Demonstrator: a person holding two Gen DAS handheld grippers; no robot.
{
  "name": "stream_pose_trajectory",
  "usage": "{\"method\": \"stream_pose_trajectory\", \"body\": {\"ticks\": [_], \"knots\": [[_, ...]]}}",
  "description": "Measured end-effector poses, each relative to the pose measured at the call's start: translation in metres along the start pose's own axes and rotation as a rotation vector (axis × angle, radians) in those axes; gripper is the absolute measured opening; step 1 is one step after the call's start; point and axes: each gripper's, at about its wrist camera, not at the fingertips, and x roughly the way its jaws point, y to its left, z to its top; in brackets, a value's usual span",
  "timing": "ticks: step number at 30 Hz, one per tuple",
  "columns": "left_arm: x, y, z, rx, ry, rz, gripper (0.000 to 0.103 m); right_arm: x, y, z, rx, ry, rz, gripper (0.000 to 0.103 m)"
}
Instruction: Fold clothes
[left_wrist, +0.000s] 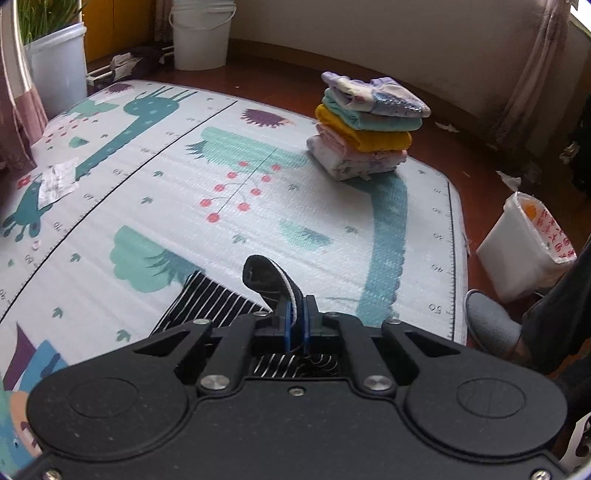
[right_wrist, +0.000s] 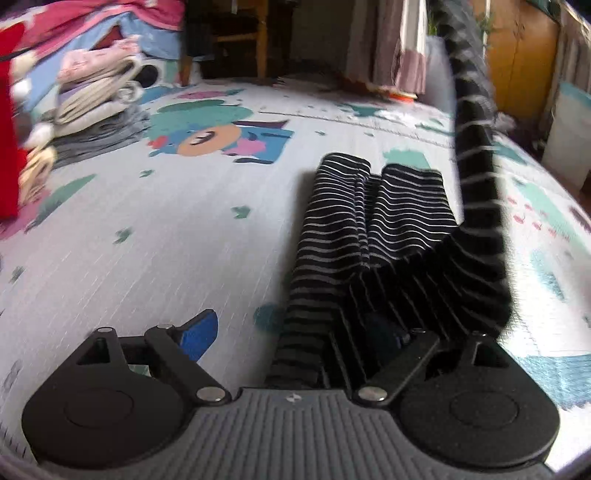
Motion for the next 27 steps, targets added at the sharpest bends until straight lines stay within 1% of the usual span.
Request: {"method": "stream_pose_trajectory", "body": {"ticks": [2, 3, 6, 8, 10, 13, 15, 17, 19, 20, 24, 27], "knots": [[-0.001, 0.006, -0.004, 0.005, 0.016, 0.022, 0.004, -0.021, 0.013, -0.013, -0.062, -0.016, 0.033, 0.086], [-0.001, 0.010, -0.007, 0.003, 0.026, 0.034, 0.004, -0.025, 0.019, -0.018, -0.090, -0.010, 0.055, 0.087], [0.003, 0.022, -0.014, 0.003, 0.063, 0.081, 0.004, -0.027, 0.036, -0.033, -0.164, 0.078, 0.130, 0.086], [0.012, 0.030, -0.020, 0.025, 0.105, 0.135, 0.004, -0.022, 0.039, -0.040, -0.170, 0.138, 0.123, 0.087], [0.025, 0.038, -0.027, 0.064, 0.155, 0.193, 0.004, -0.022, 0.038, -0.040, -0.159, 0.140, 0.119, 0.087], [0.054, 0.050, -0.041, 0.154, 0.259, 0.311, 0.004, -0.020, 0.035, -0.037, -0.137, 0.149, 0.124, 0.088], [0.070, 0.061, -0.046, 0.135, 0.279, 0.321, 0.004, -0.019, 0.036, -0.037, -0.133, 0.149, 0.125, 0.088], [0.085, 0.068, -0.051, 0.146, 0.301, 0.341, 0.004, -0.021, 0.038, -0.041, -0.142, 0.145, 0.125, 0.091], [0.100, 0.069, -0.054, 0.177, 0.324, 0.361, 0.004, -0.021, 0.039, -0.042, -0.147, 0.143, 0.126, 0.092], [0.106, 0.069, -0.054, 0.199, 0.333, 0.375, 0.004, -0.021, 0.039, -0.043, -0.141, 0.142, 0.127, 0.093], [0.128, 0.064, -0.058, 0.368, 0.391, 0.466, 0.004, -0.017, 0.042, -0.044, -0.135, 0.141, 0.131, 0.095], [0.132, 0.065, -0.055, 0.347, 0.351, 0.431, 0.004, -0.018, 0.042, -0.045, -0.138, 0.137, 0.133, 0.096]]}}
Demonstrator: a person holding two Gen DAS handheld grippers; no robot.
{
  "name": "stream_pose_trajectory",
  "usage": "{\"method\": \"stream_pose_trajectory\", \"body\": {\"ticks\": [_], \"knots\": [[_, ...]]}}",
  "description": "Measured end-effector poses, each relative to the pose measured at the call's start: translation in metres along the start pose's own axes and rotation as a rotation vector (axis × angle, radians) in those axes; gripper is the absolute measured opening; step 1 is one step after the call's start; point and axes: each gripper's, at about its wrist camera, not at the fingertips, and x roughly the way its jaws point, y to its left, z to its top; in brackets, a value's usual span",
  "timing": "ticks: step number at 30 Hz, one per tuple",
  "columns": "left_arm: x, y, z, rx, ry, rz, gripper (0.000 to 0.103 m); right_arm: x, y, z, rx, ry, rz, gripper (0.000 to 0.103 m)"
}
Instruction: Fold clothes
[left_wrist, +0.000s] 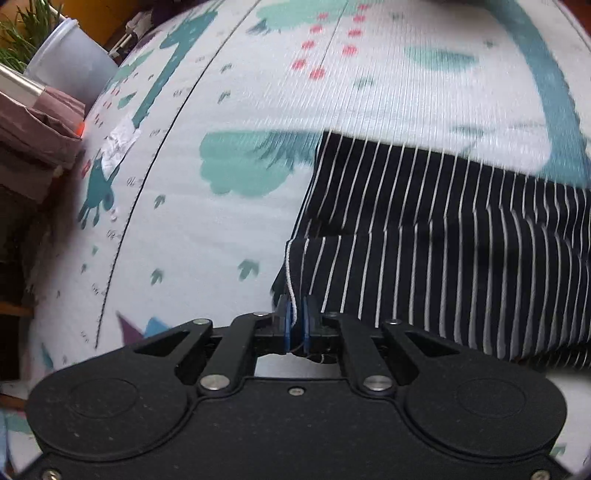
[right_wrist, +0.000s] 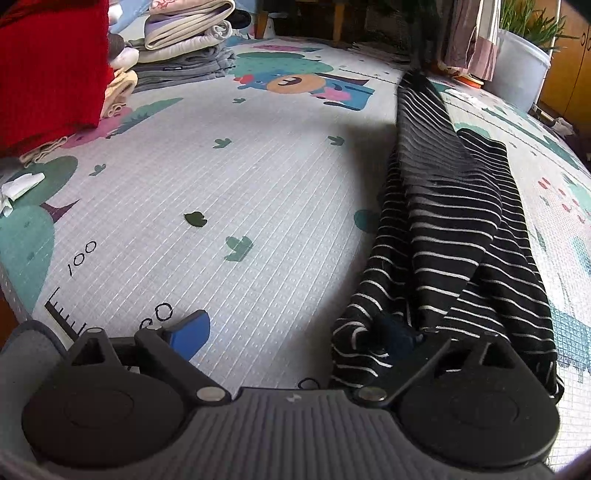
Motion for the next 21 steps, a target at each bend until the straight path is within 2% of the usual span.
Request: {"method": "stream_pose_trajectory", "body": {"ticks": [3, 6, 13, 16, 19, 21], "knots": [[0.009, -0.014, 0.002, 0.101, -0.013, 0.037, 0.004, 0.000, -0.001, -0.001, 0.002, -0.003, 0.008, 0.098], [0.014, -0.016, 0.003, 0.117, -0.077, 0.049, 0.004, 0.000, -0.001, -0.001, 0.013, -0.006, 0.014, 0.100], [0.025, -0.015, 0.002, 0.058, -0.162, 0.012, 0.004, 0.000, -0.002, -0.001, 0.007, -0.011, 0.022, 0.101], [0.009, -0.006, -0.003, 0.009, -0.247, -0.018, 0.004, 0.000, -0.002, -0.002, 0.011, -0.014, 0.023, 0.101], [-0.012, 0.007, -0.010, -0.061, -0.355, -0.080, 0.004, 0.000, -0.002, -0.002, 0.012, -0.019, 0.023, 0.101], [-0.010, 0.014, -0.014, -0.120, -0.369, -0.098, 0.004, 0.000, -0.003, -0.002, 0.016, -0.020, 0.023, 0.101]]}}
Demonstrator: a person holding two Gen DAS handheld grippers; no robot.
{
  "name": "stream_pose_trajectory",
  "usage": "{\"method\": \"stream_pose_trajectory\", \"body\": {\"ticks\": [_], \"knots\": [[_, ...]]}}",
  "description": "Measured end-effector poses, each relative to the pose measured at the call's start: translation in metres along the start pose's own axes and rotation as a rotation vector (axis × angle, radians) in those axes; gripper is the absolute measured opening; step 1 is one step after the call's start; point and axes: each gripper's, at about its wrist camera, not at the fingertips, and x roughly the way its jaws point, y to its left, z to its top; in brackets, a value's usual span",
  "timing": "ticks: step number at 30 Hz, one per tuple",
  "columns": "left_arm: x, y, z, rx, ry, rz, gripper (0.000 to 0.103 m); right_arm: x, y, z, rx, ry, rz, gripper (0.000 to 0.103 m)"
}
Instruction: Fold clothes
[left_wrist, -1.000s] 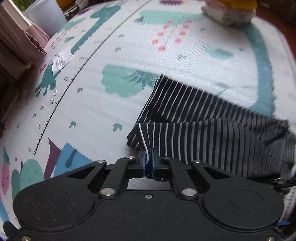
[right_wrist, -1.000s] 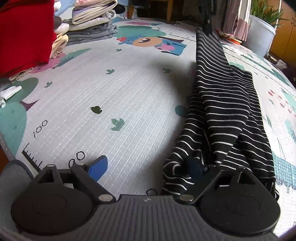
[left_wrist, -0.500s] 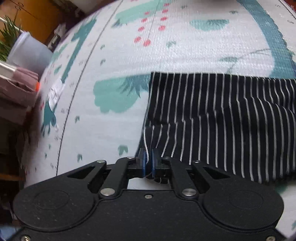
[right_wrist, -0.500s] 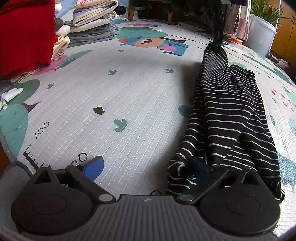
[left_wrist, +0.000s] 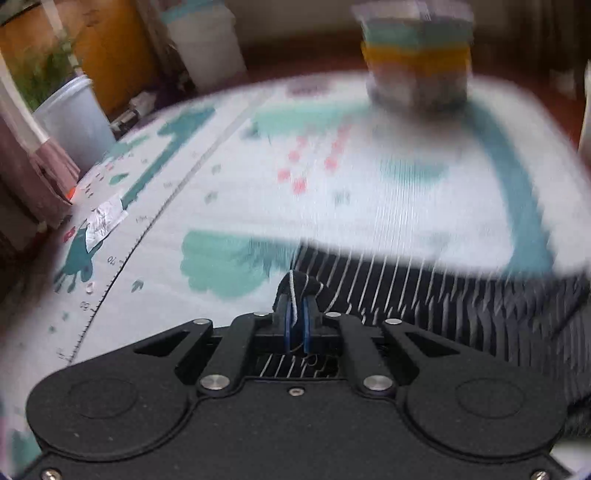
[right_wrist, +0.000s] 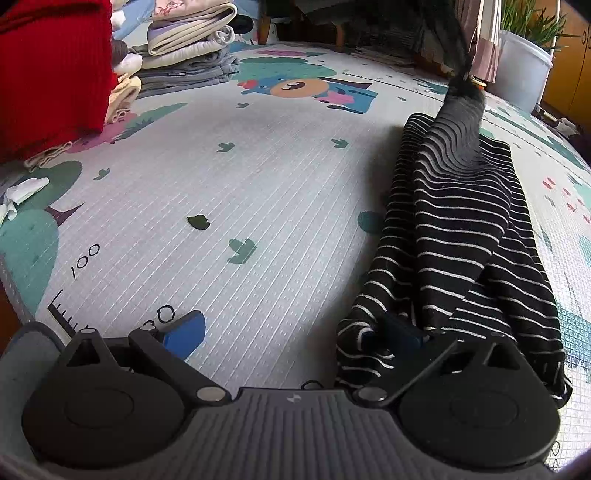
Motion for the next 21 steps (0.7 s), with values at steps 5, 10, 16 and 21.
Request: {"method": "stream_pose_trajectory", "body": {"ticks": [5, 10, 16, 21], "knots": [[0.026, -0.004, -0.013, -0.010, 0.084, 0.001, 0.004, 0.001, 0.003, -0.002, -0.012, -0.009, -0.009, 0.103], [0.039, -0.017, -0.021, 0.012, 0.137, 0.028, 0.004, 0.001, 0.000, -0.001, 0.000, -0.009, -0.005, 0.103], [0.029, -0.005, -0.015, -0.056, 0.127, 0.218, 0.034, -0.001, -0.001, 0.001, 0.014, -0.017, -0.004, 0.102], [-0.002, 0.011, -0.016, -0.132, 0.071, 0.228, 0.031, -0.010, -0.007, -0.001, 0.025, -0.056, -0.002, 0.098]]}}
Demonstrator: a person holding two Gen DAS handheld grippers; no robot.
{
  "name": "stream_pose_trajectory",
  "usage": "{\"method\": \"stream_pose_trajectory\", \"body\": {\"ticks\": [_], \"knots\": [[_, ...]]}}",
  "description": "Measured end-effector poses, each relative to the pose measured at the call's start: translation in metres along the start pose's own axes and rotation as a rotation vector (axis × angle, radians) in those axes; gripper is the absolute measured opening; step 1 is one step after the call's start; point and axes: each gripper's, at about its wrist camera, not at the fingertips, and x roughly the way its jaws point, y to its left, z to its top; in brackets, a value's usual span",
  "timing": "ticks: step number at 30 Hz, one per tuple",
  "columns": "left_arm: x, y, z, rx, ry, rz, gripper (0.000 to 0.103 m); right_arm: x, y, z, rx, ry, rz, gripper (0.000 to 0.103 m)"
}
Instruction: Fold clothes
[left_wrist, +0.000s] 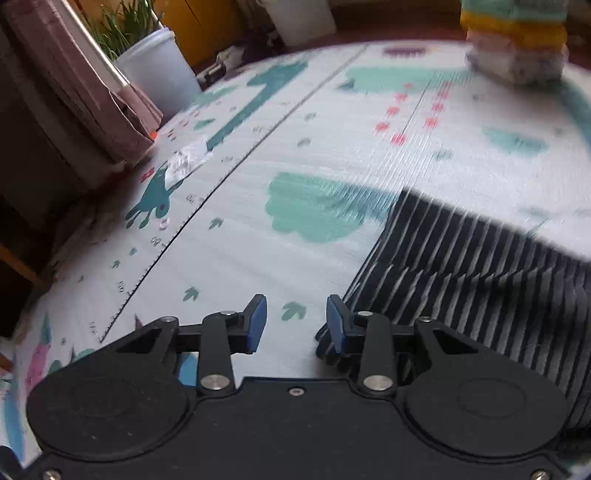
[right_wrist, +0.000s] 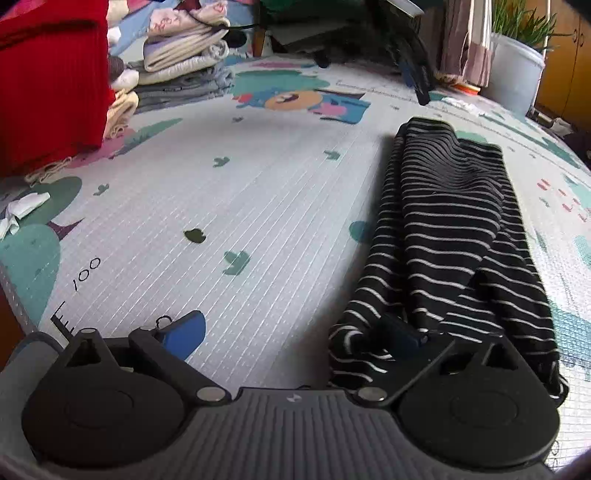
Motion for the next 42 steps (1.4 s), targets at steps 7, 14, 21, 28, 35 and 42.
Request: {"method": "stream_pose_trajectory", "body": {"ticks": [7, 14, 21, 28, 35, 42], "knots": [[0.040, -0.061, -0.011, 0.045, 0.174, -0.175, 0.030, 0.002, 0.002, -0.006, -0.043, 0.018, -0.008, 0.098], [-0.030, -0.046, -0.010, -0.217, 0.128, -0.327, 0.030, -0.004, 0.011, -0.003, -0.102, -0.006, -0.032, 0.096], [-0.051, -0.079, -0.072, -0.658, 0.294, -0.532, 0.030, -0.009, 0.022, -0.007, -0.190, -0.048, -0.079, 0.096], [-0.041, -0.105, -0.096, -0.898, 0.331, -0.593, 0.029, -0.001, 0.019, -0.008, -0.172, -0.003, -0.058, 0.097], [-0.050, -0.100, -0.099, -0.947, 0.270, -0.575, 0.001, 0.000, 0.015, -0.007, -0.128, 0.006, -0.046, 0.098], [-0.041, -0.107, -0.095, -0.820, 0.373, -0.509, 0.008, 0.000, 0.012, -0.005, -0.119, 0.023, -0.029, 0.097]]}}
